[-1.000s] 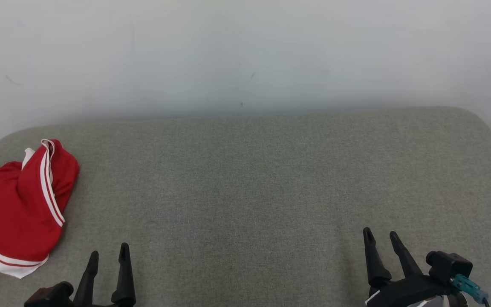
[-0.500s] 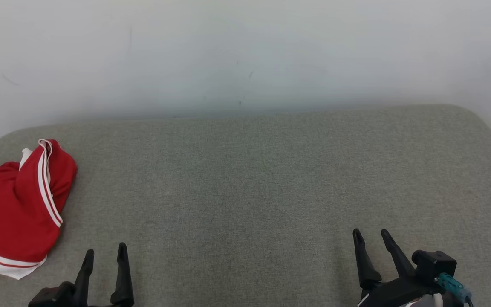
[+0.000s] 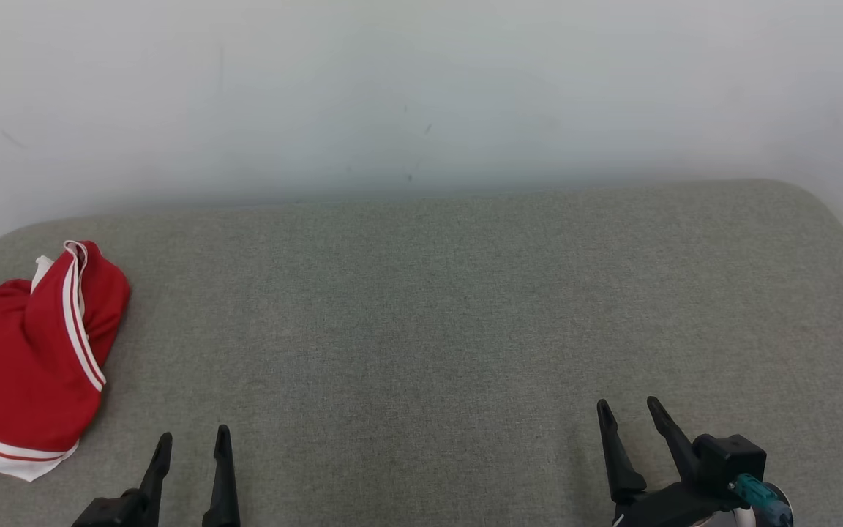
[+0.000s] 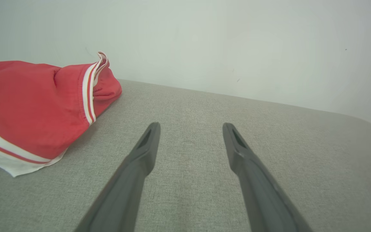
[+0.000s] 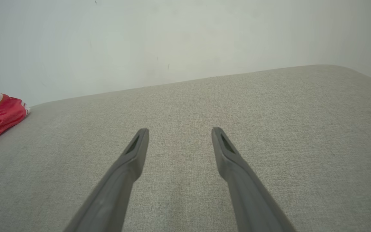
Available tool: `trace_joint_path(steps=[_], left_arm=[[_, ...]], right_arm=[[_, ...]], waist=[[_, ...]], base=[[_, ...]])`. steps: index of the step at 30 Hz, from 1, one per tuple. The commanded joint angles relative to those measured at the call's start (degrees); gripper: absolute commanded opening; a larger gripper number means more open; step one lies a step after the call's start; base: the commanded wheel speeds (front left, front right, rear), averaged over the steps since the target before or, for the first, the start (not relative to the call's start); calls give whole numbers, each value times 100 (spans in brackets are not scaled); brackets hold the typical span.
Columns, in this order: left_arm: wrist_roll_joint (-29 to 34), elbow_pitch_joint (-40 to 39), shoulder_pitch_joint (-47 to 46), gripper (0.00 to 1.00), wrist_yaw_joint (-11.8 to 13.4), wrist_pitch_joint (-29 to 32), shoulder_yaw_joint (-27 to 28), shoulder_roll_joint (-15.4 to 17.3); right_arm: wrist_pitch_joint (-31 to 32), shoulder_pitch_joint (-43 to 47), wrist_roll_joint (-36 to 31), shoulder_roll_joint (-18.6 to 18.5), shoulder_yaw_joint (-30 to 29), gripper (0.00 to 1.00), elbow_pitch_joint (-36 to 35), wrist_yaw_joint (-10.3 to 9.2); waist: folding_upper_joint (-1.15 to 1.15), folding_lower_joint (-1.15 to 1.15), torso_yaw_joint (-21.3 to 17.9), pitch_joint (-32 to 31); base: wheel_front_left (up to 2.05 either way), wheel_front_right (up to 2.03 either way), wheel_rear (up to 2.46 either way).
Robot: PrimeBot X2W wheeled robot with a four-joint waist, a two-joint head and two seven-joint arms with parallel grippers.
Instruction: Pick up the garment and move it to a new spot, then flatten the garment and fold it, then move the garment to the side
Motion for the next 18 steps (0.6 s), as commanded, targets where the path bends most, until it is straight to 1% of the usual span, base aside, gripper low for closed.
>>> trace_joint_path(steps=[1,8,18], left_arm=[[130,31,10,100,-30,-51,-16,32],[195,120,12,100,-17,-118,-71,33],[41,202,42,100,-31,-107,-116,32]], right_arm=[[-54,-38,-126,-16,16,100,22,-11],[-130,11,-336,-16,52,100,92,-12],[-135,35,-313,-16,28,100,90,-12]], waist=[[0,0,3,-5],[0,0,13,-50],[0,0,14,-114]], base=[[0,0,0],[0,0,0],[0,0,0]])
